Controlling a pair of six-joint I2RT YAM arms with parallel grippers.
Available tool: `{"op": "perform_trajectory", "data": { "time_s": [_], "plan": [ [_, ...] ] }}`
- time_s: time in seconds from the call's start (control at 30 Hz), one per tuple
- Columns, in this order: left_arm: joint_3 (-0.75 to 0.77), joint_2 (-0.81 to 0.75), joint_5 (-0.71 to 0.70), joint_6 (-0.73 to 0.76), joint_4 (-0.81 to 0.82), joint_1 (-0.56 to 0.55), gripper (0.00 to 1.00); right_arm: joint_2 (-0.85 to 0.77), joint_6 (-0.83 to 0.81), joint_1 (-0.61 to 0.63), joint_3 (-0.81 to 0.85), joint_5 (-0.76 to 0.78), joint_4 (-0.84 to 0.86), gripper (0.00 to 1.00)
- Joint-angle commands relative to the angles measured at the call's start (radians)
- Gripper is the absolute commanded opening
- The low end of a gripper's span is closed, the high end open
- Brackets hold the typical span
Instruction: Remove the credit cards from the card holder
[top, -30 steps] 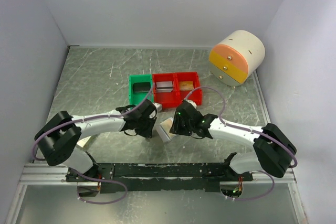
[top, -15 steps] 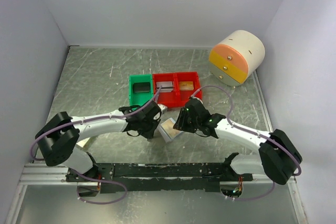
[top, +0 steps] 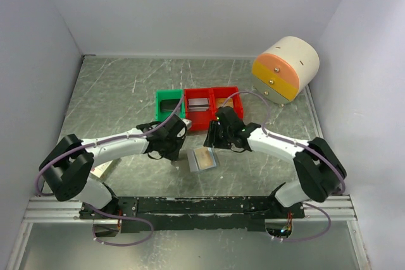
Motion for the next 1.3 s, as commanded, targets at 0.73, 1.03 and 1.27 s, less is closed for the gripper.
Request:
{"op": "perform_trajectory", "data": {
  "time_s": [0.73,1.03,1.27],
  "plan": [
    [-0.129,-0.027,0.105,-0.172,0.103,0.022,0.34,-0.217,0.266,0.104,-0.265,0.061,0.031,0.47],
    [-0.112,-0.028,0.090,-0.143,0.094,0.020,0.31,-0.236,0.205,0.118,-0.207,-0.063,0.071,0.47],
    [-0.104,-0.033,0.086,-0.140,0.078,0.021,0.30,-0.138,0.253,0.183,-0.190,0.001,0.093,0.43]
  ]
}}
